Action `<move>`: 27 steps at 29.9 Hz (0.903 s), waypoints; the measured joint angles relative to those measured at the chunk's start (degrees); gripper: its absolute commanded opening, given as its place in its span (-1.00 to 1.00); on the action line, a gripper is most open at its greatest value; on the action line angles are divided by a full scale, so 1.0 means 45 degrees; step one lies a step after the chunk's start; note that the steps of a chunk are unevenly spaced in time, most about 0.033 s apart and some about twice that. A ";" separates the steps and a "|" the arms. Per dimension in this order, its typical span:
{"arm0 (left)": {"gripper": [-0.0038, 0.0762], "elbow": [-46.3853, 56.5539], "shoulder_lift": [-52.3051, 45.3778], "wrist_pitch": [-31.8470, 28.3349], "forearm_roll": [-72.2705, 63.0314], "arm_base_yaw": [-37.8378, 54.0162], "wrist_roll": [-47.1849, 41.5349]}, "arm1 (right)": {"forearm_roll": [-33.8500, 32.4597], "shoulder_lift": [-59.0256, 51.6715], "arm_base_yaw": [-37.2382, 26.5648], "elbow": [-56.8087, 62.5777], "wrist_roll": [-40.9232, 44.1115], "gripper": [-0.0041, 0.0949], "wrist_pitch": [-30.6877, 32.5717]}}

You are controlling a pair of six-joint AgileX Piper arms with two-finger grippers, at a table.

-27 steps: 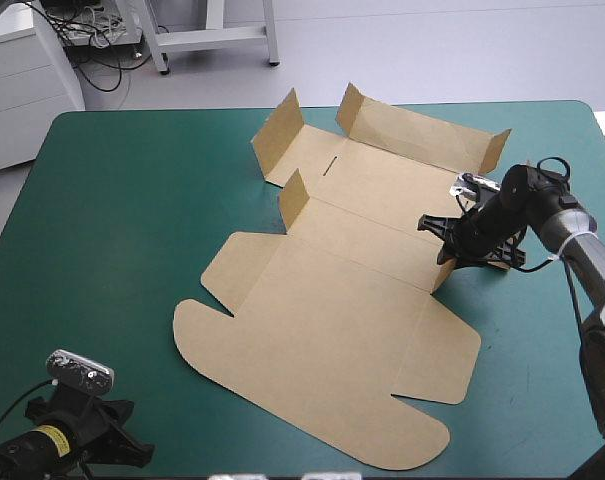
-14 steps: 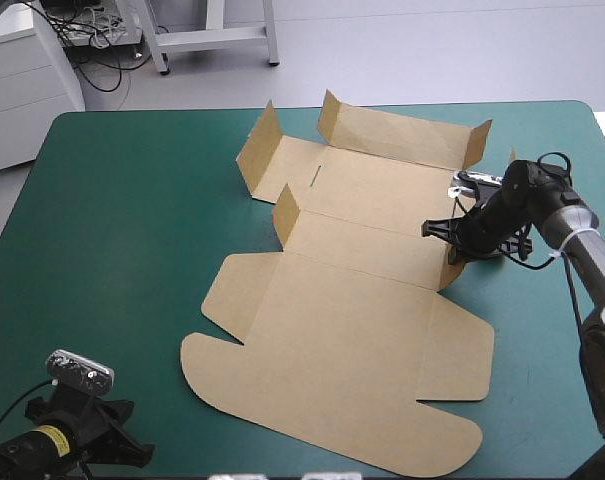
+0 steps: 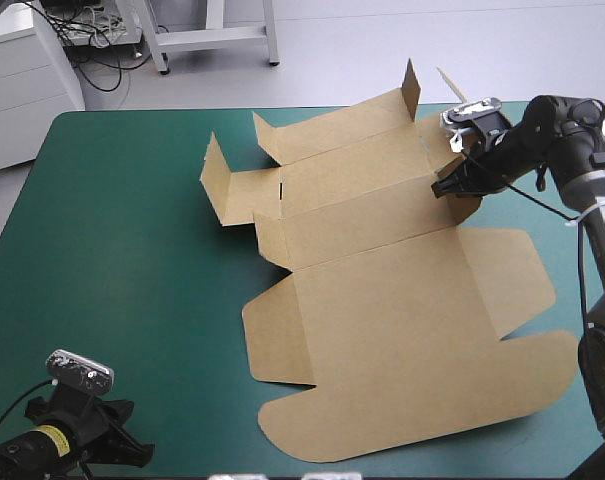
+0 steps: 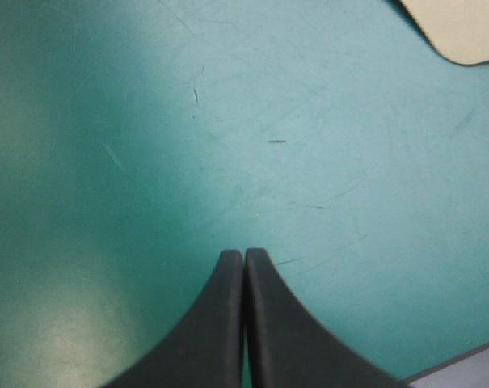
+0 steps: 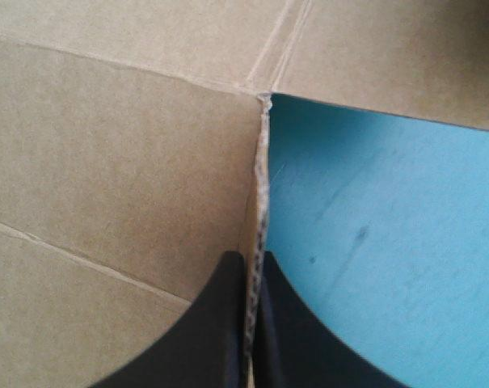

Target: Fold the box

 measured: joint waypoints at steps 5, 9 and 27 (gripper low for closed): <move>-0.98 0.0000 0.0000 0.0000 0.0000 0.0000 0.0000 | 0.0539 0.0000 0.0000 -0.1221 -0.2661 -0.96 0.0039; -0.98 0.0000 0.0000 0.0000 0.0000 0.0000 0.0000 | 0.1302 0.0000 0.0031 -0.1487 -0.4969 -0.96 -0.0031; -0.98 0.0000 0.0000 0.0000 0.0000 0.0000 0.0000 | 0.2448 0.1076 0.2252 -0.1521 -1.3553 -0.96 -0.3050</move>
